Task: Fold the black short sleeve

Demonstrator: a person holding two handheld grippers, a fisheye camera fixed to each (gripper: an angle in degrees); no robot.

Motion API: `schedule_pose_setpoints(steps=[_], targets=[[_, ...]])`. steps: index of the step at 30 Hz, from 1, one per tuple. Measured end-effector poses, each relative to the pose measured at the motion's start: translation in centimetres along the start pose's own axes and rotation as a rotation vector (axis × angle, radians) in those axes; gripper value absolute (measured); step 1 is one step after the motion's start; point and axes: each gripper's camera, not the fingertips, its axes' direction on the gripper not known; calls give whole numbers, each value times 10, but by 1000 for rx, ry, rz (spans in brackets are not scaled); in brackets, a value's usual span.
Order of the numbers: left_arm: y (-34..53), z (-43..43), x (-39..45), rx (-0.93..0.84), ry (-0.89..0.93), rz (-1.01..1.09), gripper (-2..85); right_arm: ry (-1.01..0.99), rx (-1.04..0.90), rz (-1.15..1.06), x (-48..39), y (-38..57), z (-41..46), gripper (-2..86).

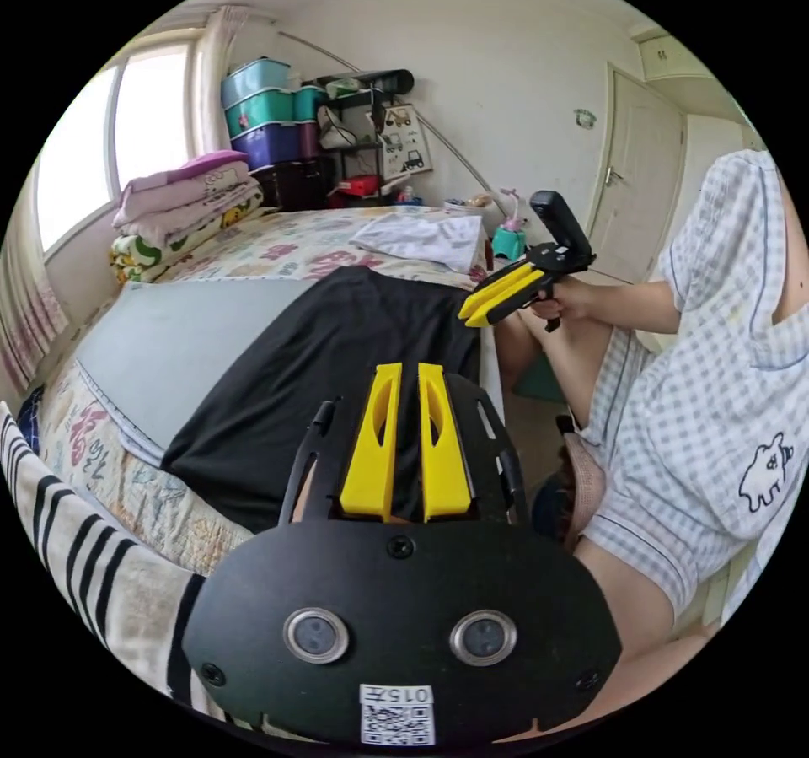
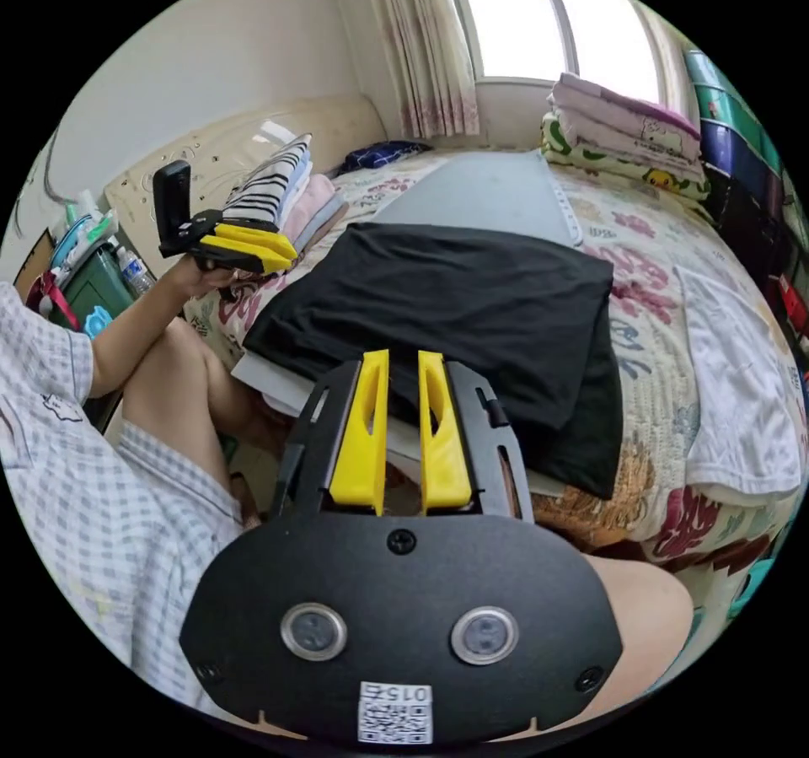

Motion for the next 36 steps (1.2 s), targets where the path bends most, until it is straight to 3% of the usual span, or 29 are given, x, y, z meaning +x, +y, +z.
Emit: schedule_pose_setpoints(steps=[7,13,22,26,30,36], targets=[[-6,32,13,-188,155,39,37,98,-113,59,5,9,28,96],[-11,59,18,-290,84,53,72,200,-151,64,1,7,47,56],[-26,76,26,-331,37,104,37,211,-169,-10,-16,13,56,83],[-32,72,26,-316,39,105,20,362,-205,-73,-35,10,65,11],[-38,64,30,-295,27,118,15,438,-193,-114,-46,14,60,-6],[-39,82,26,-365,54,135,13,381,-180,-6,-35,20,48,14]])
